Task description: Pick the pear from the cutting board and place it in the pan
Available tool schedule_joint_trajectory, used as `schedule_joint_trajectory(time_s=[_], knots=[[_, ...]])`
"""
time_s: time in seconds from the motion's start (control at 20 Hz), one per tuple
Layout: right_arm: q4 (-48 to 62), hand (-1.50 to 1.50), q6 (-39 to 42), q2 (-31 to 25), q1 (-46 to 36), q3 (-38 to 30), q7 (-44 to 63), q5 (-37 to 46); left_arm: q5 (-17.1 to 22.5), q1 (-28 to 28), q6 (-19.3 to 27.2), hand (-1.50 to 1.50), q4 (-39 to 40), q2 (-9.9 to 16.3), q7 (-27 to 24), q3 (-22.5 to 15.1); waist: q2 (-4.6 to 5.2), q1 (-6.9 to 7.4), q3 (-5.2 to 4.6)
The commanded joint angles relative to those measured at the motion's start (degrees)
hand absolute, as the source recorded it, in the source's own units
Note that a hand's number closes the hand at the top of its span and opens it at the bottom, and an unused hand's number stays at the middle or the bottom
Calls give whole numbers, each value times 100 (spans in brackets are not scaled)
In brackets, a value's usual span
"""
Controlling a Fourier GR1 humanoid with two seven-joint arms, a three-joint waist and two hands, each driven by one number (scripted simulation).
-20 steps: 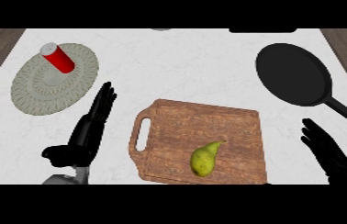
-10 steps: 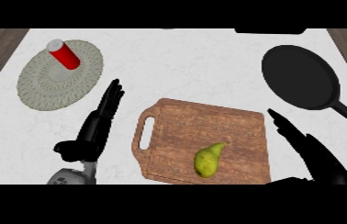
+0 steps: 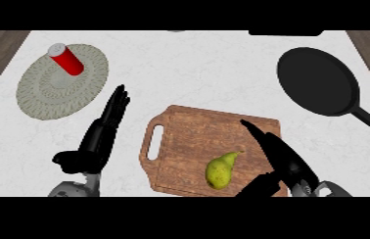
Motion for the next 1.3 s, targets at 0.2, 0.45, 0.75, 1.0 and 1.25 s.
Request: schedule_joint_trajectory(time_s=[0.2, 0.45, 0.75, 1.0, 1.25], knots=[[16, -150, 363, 832, 227, -10, 614, 652, -231, 455, -136, 0, -192, -99, -120, 111, -19, -97, 3], [750, -150, 481, 1340, 188, -210, 302, 1009, -243, 351, -316, 0, -56, -163, -38, 259, -14, -92, 3], [671, -150, 928, 1297, 508, -912, -123, 1034, -408, 505, -308, 0, -425, -331, 118, 288, -18, -90, 5], [1322, -150, 769, 2094, 532, -619, -224, 1659, -515, 166, -469, 0, 80, -402, -101, 535, -13, -98, 4], [2246, -150, 724, 2222, 595, -655, -804, 1645, -433, 104, -547, 0, 166, -380, -69, 615, -1, -79, 5]])
